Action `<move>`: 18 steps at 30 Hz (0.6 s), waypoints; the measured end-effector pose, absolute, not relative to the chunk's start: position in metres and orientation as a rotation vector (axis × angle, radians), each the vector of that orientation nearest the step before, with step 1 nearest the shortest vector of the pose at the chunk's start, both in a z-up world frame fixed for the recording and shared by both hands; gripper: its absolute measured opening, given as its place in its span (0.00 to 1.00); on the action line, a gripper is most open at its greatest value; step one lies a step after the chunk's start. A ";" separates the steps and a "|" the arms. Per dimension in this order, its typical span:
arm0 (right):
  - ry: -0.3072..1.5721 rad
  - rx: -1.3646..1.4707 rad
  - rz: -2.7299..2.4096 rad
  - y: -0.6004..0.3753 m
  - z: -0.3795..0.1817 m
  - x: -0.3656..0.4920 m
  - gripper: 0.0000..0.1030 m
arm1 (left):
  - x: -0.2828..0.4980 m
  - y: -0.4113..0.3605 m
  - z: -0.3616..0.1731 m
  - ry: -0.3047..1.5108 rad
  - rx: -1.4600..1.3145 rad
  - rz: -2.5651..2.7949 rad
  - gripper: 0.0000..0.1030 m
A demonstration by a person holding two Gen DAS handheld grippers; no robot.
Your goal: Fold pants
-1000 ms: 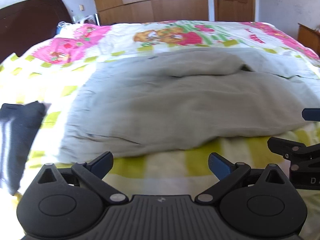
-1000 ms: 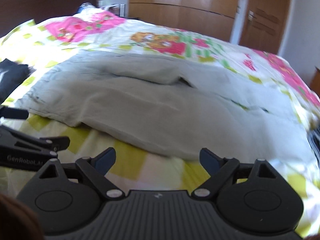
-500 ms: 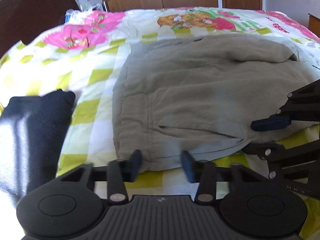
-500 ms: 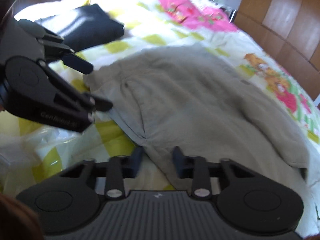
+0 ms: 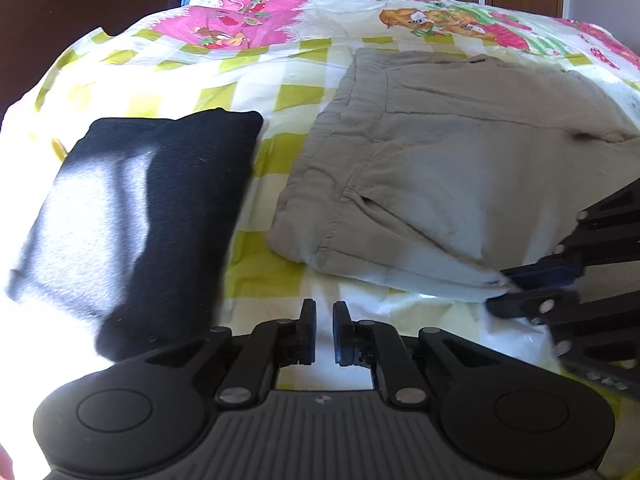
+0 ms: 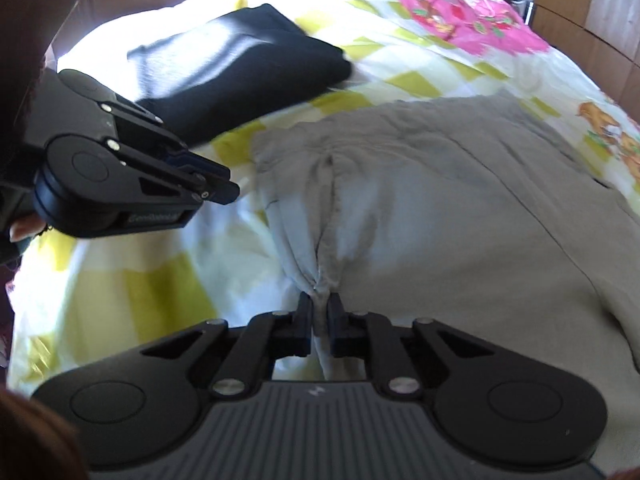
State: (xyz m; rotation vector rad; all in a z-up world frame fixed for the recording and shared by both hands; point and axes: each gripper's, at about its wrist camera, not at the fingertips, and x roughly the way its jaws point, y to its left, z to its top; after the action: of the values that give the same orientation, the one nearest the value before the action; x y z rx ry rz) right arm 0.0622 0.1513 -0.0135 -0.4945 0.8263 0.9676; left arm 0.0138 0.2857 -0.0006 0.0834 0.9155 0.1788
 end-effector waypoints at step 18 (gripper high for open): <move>0.944 0.068 -0.067 -0.239 0.021 0.085 0.31 | 0.086 0.031 0.019 0.788 0.153 -0.380 0.30</move>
State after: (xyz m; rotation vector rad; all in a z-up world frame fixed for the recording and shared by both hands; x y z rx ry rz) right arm 0.0847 -0.2395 0.0213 0.0675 0.9441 -0.0666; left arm 0.0862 0.0311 0.0193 0.1525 0.7878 -0.3799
